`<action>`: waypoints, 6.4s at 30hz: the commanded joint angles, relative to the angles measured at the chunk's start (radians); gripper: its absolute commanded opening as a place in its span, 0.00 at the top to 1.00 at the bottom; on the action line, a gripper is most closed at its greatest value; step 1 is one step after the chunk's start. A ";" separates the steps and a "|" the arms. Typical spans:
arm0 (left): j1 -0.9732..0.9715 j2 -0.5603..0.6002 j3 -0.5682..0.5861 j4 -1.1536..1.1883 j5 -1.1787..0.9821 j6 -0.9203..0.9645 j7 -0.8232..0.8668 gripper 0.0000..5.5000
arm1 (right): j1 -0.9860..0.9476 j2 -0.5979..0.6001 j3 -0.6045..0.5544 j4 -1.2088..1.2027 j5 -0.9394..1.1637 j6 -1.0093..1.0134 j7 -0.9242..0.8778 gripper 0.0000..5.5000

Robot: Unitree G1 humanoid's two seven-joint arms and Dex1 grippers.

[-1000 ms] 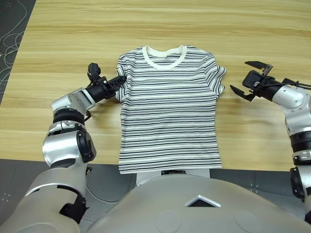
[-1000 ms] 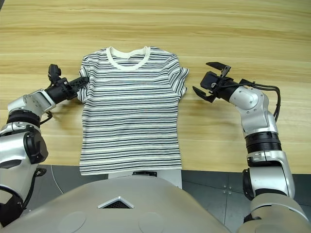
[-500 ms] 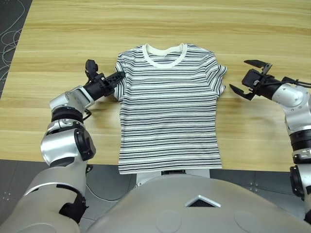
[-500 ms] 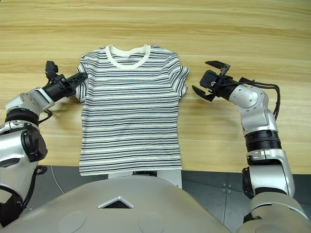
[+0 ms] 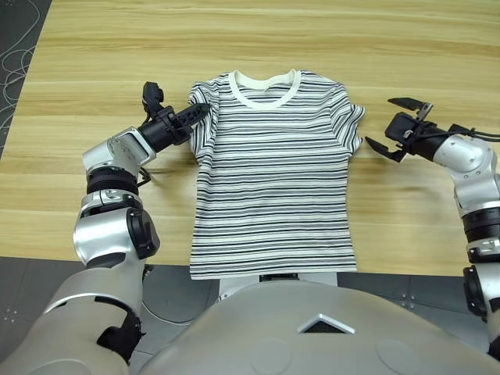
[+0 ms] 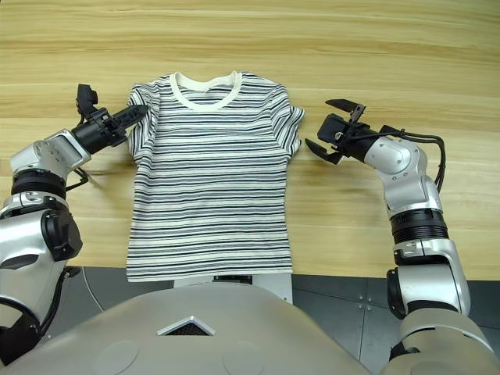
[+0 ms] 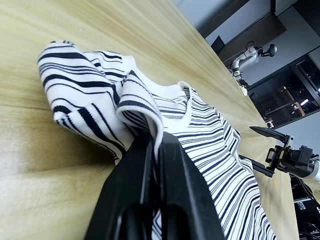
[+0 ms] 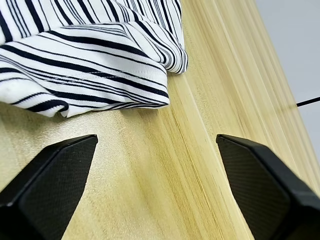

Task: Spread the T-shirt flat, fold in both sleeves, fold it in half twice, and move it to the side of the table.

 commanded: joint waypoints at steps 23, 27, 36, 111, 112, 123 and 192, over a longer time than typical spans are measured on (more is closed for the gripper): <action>-0.048 0.001 -0.014 -0.027 0.019 -0.056 -0.013 0.98 | -0.019 0.005 0.010 0.017 0.002 -0.014 0.009 0.20; -0.051 -0.073 -0.100 -0.032 0.063 -0.058 -0.011 0.98 | -0.019 0.005 0.013 0.019 0.002 -0.018 0.007 0.20; -0.063 -0.170 -0.209 0.035 0.146 -0.139 0.014 0.93 | -0.040 0.020 0.023 0.050 -0.002 -0.034 0.002 0.20; -0.067 -0.176 -0.009 0.099 0.024 -0.308 0.124 0.48 | -0.420 0.243 -0.242 0.714 0.388 0.486 0.419 0.77; -0.067 -0.179 -0.013 0.122 0.034 -0.317 0.137 0.48 | -0.420 0.243 -0.245 0.713 0.387 0.487 0.420 0.81; -0.113 -0.171 -0.035 0.303 0.148 -0.411 0.318 0.48 | -0.435 0.243 -0.266 0.696 0.395 0.499 0.438 0.98; -0.149 -0.209 0.019 0.333 0.197 -0.427 0.366 0.48 | -0.372 0.557 0.009 0.347 0.331 0.515 0.466 0.10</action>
